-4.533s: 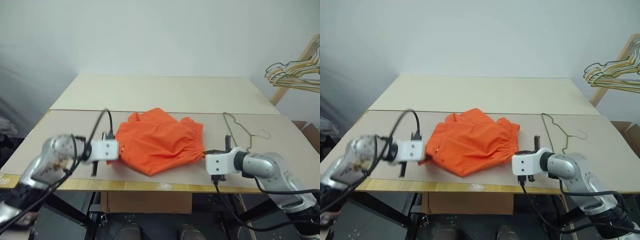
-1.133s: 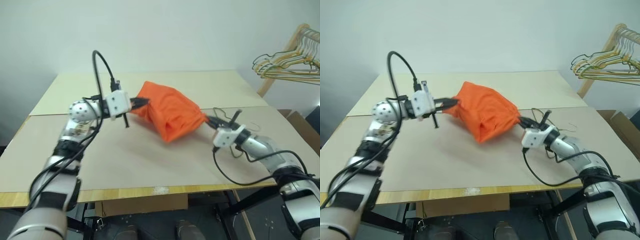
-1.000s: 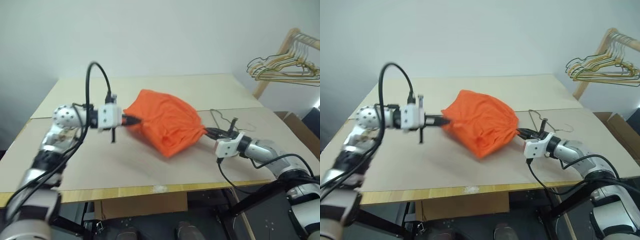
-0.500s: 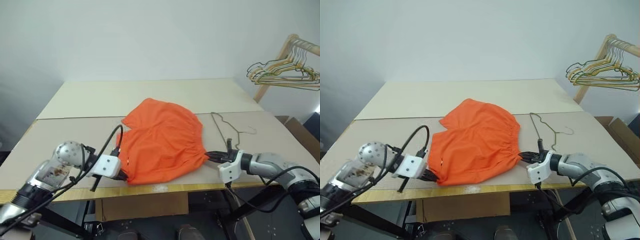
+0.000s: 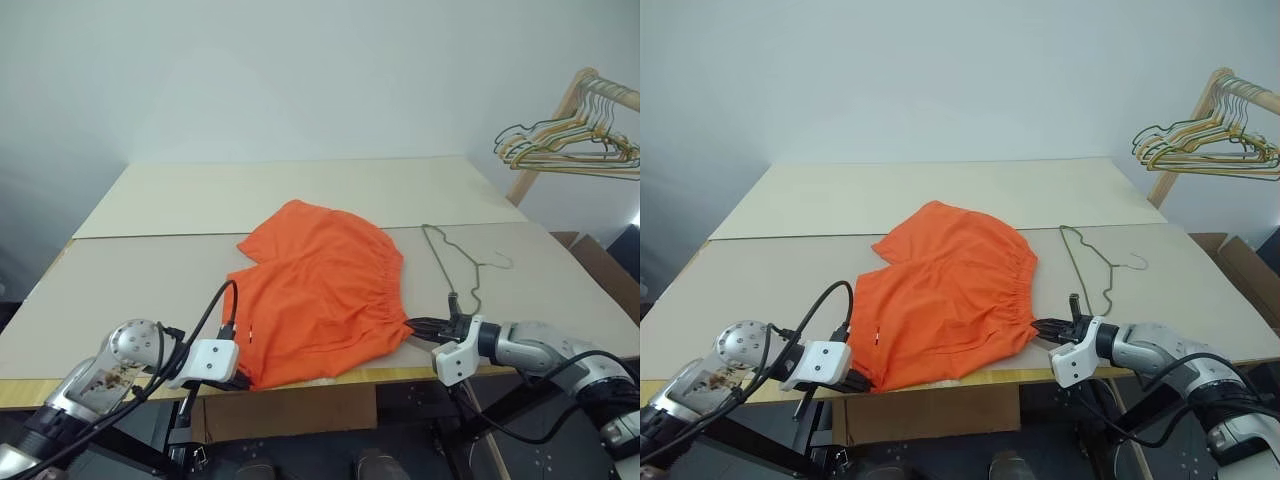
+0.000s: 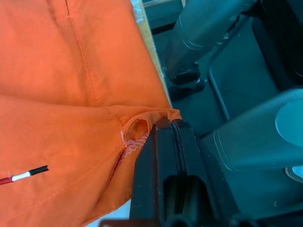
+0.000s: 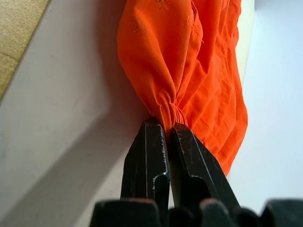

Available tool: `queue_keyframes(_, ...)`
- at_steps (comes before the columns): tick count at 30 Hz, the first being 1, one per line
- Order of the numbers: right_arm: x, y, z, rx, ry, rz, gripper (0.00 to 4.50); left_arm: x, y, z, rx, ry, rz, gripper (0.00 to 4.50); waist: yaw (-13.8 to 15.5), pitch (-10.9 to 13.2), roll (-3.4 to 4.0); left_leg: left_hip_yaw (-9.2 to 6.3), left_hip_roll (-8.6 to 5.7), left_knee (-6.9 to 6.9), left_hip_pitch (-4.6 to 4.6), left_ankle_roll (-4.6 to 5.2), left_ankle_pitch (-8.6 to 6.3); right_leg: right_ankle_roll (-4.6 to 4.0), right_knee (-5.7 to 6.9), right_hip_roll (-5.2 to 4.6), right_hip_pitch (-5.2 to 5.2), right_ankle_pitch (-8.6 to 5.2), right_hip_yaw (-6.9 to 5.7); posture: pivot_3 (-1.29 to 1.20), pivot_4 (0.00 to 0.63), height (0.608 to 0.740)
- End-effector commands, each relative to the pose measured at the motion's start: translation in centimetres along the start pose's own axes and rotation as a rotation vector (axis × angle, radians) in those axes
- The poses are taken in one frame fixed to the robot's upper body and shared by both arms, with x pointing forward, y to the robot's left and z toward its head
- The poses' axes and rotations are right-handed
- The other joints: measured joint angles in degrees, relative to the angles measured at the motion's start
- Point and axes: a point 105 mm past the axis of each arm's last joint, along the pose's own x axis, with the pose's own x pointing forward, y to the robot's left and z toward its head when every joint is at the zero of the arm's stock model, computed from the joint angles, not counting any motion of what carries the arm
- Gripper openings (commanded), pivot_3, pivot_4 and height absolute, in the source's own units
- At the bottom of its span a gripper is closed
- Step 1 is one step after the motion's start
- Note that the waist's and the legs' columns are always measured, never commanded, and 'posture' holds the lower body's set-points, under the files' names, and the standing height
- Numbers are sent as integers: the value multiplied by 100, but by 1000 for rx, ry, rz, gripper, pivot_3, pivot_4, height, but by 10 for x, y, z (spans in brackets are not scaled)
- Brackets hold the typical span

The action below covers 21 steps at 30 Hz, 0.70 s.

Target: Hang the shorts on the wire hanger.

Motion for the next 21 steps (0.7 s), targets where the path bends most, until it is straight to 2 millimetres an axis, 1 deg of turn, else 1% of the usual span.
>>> queue_keyframes(1, -8, -9, 4, -30, -21, -19, 0, -9, 2, 13, 42, -16, 10, 14, 18, 0, 0, 1, -1, 0, 0, 0, 0, 1, 0, -2, 0, -1, 0, 59, 0, 740)
queue_keyframes(7, -12, 0, 14, -18, -43, -3, 0, -9, -4, 19, 50, -26, -17, 14, 27, 1, -1, 5, 2, -2, 1, 0, 0, 11, -1, -2, -2, -8, 2, 57, 0, 740)
queue_keyframes(13, -15, 2, 16, 2, -43, 8, 0, -13, -9, 25, 50, -38, -60, 14, 22, 2, -2, 9, 4, -5, 1, 0, -1, 10, -3, -2, -5, -10, 3, 53, 0, 740)
queue_keyframes(15, -15, 0, 16, 17, -45, 4, 599, -16, -11, 25, 51, -41, -83, 375, 20, 3, -4, 11, 4, -5, 1, 0, -1, 9, -3, -3, -6, -10, 5, 53, 0, 740)
queue_keyframes(16, -16, 0, 17, 21, -48, 9, 798, -18, -12, 25, 54, -41, -98, 515, 19, 3, -4, 11, 5, -5, 1, 0, -1, 9, -3, -2, -6, -10, 5, 53, 0, 740)
queue_keyframes(18, -19, -2, 20, 29, -60, 20, 1451, -27, -14, 25, 61, -41, -128, 1100, 17, 4, -4, 11, 6, -6, 1, 0, -1, 8, -3, -3, -8, -11, 5, 59, 0, 740)
queue_keyframes(21, -26, -2, 25, 39, -69, 34, 2500, -40, -12, 23, 61, -33, -136, 2084, 32, 6, -5, 11, 7, -8, -1, 0, -1, 6, -3, -4, -11, -13, 4, 67, 0, 740)
